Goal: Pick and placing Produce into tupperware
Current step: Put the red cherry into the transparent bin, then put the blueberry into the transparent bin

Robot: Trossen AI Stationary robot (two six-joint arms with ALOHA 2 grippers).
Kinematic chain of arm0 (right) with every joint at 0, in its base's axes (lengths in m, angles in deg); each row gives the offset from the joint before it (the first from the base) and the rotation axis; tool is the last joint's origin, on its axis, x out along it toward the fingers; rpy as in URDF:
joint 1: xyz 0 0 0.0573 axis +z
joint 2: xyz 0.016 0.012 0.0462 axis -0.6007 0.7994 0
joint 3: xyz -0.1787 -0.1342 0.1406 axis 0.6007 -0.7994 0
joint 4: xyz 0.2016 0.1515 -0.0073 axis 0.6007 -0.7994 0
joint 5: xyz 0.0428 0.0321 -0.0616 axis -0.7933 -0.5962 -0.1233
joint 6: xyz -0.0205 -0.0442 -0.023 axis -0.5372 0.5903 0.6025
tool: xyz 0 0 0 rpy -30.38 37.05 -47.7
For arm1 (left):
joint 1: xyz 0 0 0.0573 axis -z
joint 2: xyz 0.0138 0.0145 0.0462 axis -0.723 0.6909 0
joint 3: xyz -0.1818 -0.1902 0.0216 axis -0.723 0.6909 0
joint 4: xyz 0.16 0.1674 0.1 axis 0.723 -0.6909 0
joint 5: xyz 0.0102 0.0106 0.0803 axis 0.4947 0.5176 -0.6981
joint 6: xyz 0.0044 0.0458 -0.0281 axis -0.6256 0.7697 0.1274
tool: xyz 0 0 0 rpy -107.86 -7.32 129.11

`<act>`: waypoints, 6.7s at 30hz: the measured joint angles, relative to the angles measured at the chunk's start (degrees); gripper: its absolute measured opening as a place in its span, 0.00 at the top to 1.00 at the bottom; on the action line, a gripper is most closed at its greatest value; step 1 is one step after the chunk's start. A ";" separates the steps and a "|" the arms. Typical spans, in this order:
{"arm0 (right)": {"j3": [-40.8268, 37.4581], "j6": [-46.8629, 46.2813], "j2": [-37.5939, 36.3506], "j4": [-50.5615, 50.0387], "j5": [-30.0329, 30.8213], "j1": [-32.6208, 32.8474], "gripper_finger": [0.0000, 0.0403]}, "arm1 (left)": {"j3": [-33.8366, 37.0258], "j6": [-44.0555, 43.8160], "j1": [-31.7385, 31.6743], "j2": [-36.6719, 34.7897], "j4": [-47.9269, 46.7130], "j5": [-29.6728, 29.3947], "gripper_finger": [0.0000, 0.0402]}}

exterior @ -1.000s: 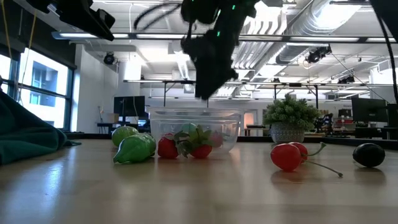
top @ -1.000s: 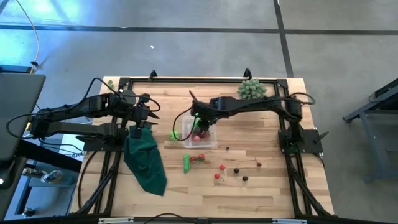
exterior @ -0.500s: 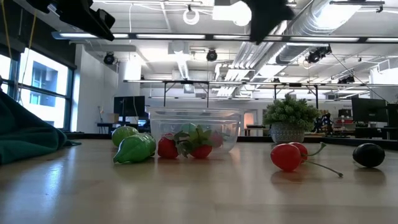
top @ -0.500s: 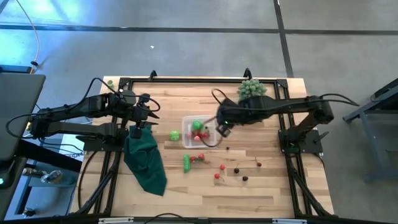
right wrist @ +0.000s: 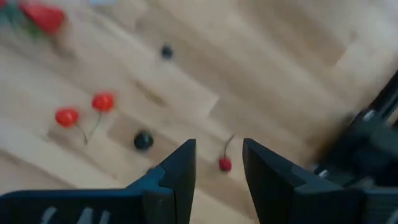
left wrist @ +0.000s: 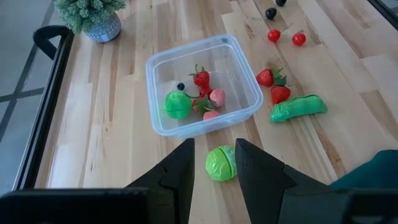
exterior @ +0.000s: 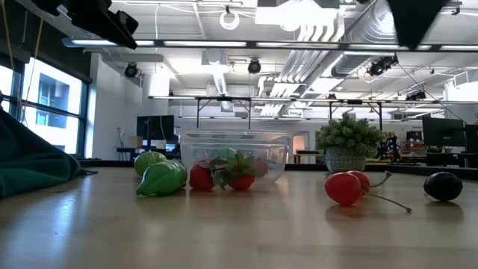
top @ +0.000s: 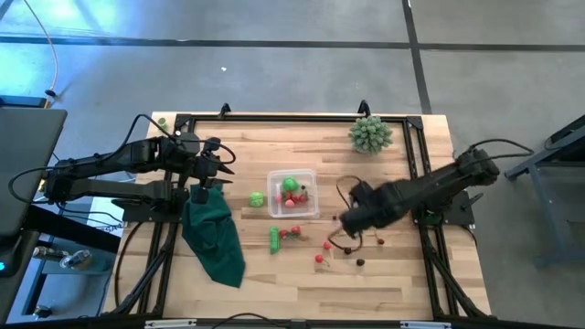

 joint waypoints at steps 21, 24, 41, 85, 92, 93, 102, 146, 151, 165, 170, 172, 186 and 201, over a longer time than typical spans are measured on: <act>-41.14 -14.79 -17.21 32.78 -12.55 8.74 0.69 | 0.00 0.01 0.00 0.00 0.00 0.00 0.74; -43.41 -14.69 -17.20 34.95 -12.51 8.99 0.69 | -0.01 0.00 0.00 0.00 0.00 0.00 0.74; -48.28 -13.17 -17.22 41.07 -12.33 8.97 0.63 | -0.01 0.00 0.00 0.00 0.00 0.00 0.74; -48.21 -10.65 -8.02 45.17 -11.22 8.97 0.69 | -0.01 0.02 0.00 0.00 0.00 0.00 0.74; -48.25 -10.65 -8.00 45.12 -10.88 8.97 0.78 | -0.01 0.02 0.00 0.00 0.00 0.00 0.74; -48.25 -10.63 -8.00 45.16 -10.77 8.97 0.79 | -0.01 0.01 0.00 0.01 0.00 0.00 0.74; -47.65 -10.57 -7.90 45.46 -9.28 8.97 0.82 | -0.01 0.00 0.00 0.00 0.00 0.00 0.74; 10.85 46.54 27.63 37.21 -3.43 -25.13 0.82 | 0.01 0.02 0.00 0.02 0.00 0.00 0.74; 11.84 45.62 29.89 35.91 -3.93 -25.43 0.82 | 0.00 0.01 0.00 0.00 0.00 0.00 0.74; 11.77 45.56 32.05 34.25 -5.08 -25.76 0.82 | -0.01 0.01 0.00 0.01 0.00 0.00 0.74; 11.77 46.35 32.02 34.66 -4.79 -25.76 0.82 | 0.01 0.02 0.00 0.02 0.00 0.00 0.74; 11.77 46.37 32.49 34.92 -5.06 -25.76 0.82 | -0.01 0.00 0.00 0.00 0.00 0.00 0.74; 11.77 46.37 33.16 36.49 -5.77 -25.76 0.82 | -0.01 0.00 0.00 0.00 0.00 0.00 0.74; 11.78 46.95 33.16 36.85 -6.02 -25.74 0.70 | 0.00 0.01 0.00 0.00 0.00 0.00 0.74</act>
